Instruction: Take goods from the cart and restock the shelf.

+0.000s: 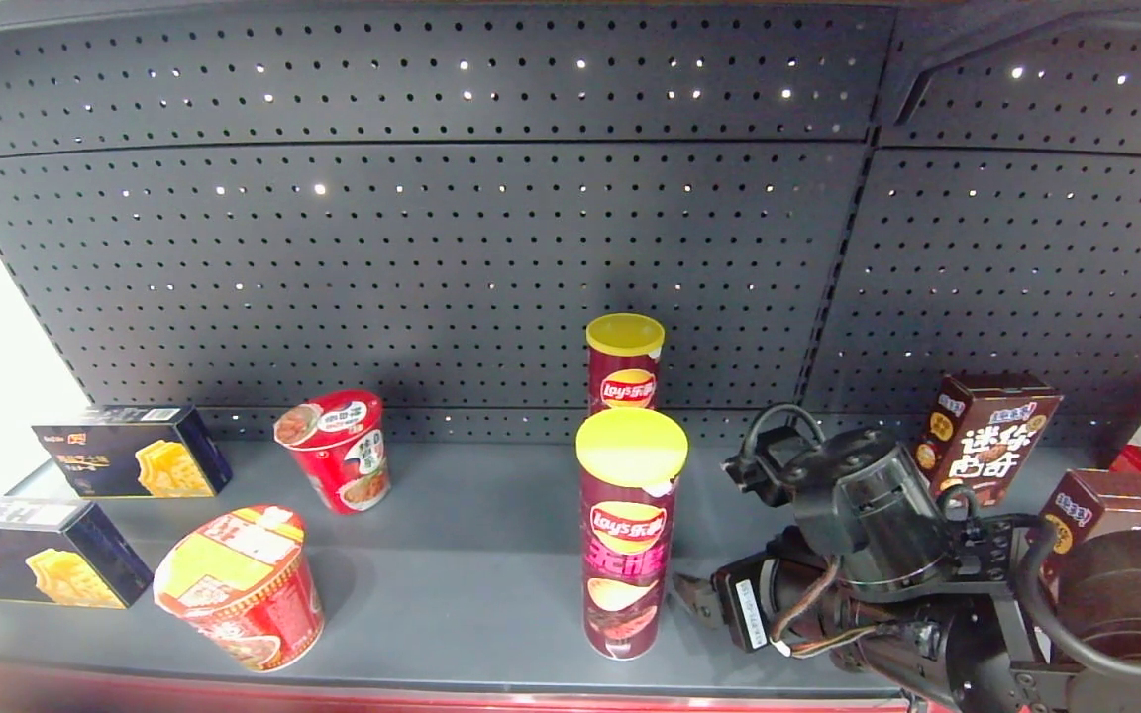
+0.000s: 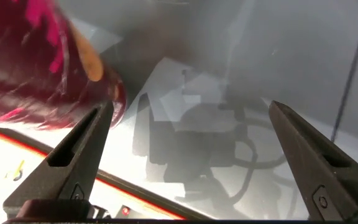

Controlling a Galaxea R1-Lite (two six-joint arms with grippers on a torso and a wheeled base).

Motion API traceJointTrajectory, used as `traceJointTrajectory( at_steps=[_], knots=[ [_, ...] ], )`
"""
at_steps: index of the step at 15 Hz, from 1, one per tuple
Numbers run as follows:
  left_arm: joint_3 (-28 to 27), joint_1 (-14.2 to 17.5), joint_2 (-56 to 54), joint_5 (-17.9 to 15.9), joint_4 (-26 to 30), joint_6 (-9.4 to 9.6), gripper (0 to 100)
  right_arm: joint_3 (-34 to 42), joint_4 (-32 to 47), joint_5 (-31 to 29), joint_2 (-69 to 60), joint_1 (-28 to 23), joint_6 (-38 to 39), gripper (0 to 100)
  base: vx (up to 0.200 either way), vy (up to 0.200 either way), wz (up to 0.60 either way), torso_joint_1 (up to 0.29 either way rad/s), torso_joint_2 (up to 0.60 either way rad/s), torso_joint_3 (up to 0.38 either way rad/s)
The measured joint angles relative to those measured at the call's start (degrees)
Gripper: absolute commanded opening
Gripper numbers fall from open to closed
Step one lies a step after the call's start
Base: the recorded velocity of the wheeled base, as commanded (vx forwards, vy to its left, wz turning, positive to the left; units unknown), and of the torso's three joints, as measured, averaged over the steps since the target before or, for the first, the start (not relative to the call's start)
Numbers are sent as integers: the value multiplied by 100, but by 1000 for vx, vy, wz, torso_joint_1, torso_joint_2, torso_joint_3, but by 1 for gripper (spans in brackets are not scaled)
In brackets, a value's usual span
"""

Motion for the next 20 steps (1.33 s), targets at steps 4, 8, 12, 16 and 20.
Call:
traceJointTrajectory(
  at_steps=[4, 8, 12, 16, 20],
  knots=[
    [0, 0, 0, 2, 2, 2, 100, 188, 1, -63, -171, -116, 23, 100, 0, 0, 0, 0, 0, 0],
    [0, 0, 0, 2, 2, 0, 100, 268, -7, -66, -386, -321, -15, 100, 0, 0, 0, 0, 0, 0],
    [0, 2, 0, 0, 0, 2, 100, 391, -311, -72, -477, -414, -1, 100, 0, 0, 0, 0, 0, 0],
    [0, 2, 0, 0, 2, 2, 100, 527, -356, -59, -592, -573, -91, 100, 0, 0, 0, 0, 0, 0],
    [0, 0, 0, 2, 2, 2, 100, 518, -352, -6, -920, -901, -557, 100, 0, 0, 0, 0, 0, 0]
  ],
)
